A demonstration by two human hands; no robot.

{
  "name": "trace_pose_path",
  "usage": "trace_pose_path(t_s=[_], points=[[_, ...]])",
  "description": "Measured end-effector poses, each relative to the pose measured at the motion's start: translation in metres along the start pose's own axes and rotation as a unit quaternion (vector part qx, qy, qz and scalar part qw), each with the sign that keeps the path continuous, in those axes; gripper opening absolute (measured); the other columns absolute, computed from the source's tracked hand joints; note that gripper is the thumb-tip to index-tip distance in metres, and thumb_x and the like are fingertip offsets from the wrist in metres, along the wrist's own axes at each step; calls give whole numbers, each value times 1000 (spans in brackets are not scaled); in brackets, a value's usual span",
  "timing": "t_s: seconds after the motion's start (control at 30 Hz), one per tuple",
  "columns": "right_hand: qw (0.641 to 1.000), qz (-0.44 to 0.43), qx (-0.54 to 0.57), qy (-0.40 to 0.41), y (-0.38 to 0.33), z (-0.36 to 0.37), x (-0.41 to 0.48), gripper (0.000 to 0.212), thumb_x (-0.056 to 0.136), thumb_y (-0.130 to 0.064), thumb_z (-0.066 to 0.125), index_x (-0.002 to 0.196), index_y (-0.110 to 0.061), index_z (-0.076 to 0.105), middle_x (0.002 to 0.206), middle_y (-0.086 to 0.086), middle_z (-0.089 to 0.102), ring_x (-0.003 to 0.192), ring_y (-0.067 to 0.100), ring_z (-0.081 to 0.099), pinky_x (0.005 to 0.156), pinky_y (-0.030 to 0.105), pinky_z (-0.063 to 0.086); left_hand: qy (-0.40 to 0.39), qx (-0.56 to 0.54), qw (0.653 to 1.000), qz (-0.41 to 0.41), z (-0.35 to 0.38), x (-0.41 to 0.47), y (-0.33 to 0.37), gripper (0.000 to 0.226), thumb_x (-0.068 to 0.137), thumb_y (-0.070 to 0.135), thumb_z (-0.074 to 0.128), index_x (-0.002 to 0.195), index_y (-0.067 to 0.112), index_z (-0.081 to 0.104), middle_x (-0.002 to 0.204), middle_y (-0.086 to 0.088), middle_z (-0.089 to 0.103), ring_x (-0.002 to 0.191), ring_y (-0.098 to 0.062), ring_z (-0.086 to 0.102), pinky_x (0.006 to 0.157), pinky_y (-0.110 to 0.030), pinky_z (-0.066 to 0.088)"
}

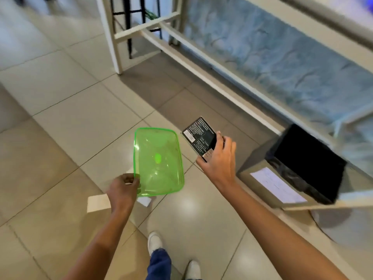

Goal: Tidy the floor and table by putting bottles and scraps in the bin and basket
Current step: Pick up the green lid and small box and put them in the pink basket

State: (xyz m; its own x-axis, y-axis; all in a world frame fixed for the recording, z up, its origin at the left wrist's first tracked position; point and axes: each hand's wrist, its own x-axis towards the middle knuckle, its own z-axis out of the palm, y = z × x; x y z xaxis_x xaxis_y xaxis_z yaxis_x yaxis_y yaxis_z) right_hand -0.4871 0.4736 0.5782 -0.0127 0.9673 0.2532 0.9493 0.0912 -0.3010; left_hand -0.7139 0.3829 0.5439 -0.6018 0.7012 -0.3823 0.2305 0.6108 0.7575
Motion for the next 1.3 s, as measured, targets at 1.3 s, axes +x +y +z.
trace_pose_path(t_s=[1.3], points=[[795,497,-90,337,408,-375,-381,80,65,-46,80,123,0,47,114,14,50,106,27,44,91,40,46,-402,28,880,252,318,-505,132,13,82,20,70,93,14,74,83,-5,72,78,-21,65,79,-26,48]])
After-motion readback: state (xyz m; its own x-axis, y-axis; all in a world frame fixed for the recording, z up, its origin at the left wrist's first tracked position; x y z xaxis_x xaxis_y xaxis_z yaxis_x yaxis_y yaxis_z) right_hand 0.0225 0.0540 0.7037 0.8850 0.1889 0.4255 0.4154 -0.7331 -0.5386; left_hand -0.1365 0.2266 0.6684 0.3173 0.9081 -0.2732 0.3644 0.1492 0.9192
